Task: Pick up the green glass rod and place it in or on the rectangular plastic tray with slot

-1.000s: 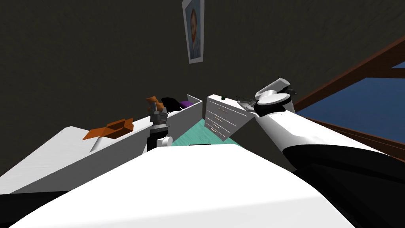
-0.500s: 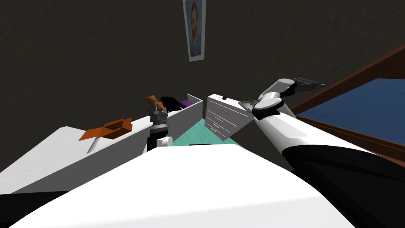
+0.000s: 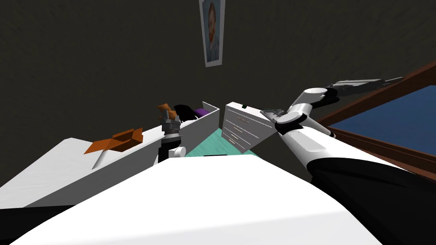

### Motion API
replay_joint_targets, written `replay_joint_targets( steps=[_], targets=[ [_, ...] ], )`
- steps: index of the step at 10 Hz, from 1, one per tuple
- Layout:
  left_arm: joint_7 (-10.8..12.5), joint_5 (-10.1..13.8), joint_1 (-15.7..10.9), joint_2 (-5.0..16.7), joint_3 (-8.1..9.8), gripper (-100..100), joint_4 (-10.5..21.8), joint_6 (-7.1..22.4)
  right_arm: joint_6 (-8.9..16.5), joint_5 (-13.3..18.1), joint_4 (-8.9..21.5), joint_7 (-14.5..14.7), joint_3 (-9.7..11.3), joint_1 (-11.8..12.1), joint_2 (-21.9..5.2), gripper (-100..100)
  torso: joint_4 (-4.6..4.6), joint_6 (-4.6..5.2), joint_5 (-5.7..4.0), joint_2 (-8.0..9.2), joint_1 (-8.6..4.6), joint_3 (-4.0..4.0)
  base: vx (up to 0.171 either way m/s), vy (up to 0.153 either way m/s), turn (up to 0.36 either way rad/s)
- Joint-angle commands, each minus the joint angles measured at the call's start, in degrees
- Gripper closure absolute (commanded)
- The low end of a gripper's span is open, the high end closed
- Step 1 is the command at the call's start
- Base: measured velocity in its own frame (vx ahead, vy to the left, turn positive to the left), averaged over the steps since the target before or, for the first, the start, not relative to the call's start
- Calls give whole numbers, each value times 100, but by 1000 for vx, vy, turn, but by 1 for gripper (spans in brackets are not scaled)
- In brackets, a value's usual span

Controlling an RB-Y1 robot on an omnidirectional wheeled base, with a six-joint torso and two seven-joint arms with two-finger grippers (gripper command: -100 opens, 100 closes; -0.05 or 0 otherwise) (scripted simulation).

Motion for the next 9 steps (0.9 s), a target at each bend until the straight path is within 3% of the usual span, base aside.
replay_joint_targets(
  steps=[1, 3, 4, 6, 7, 9],
  targets=[
    [0, 0, 0, 0, 0, 0, 0, 0, -108, 286, 286, -106, 286, -36, -286, -100, 0, 0, 0, 0, 0, 0, 2, -24, 12],
    [0, 0, -1, 0, 0, 0, 0, 0, -108, 661, 403, -106, 657, -36, -288, -100, 5, 1, -5, 22, -14, 13, -9, -17, 1],
    [0, 0, -1, 0, 0, 0, 0, 0, -7, 875, 598, 62, 923, 199, -627, -100, 6, 1, -4, 24, -10, 14, 126, 91, 53],
    [0, 0, 1, -1, -1, 0, 0, 0, -7, 1203, 598, 356, 1230, 591, -924, -100, -6, 0, 5, -28, 33, -16, 121, 100, -2],
    [0, 0, 0, -1, 0, 0, 0, 0, -7, 1388, 598, 356, 1423, 718, -1071, -100, -4, -1, 5, -12, 24, -8, 15, 26, 3],
    [0, 0, -1, 0, 0, 0, 0, 0, -7, 1805, 598, 356, 1872, 718, -1071, -100, 5, 0, -2, 21, -4, 12, -12, -9, 0]
  ],
)
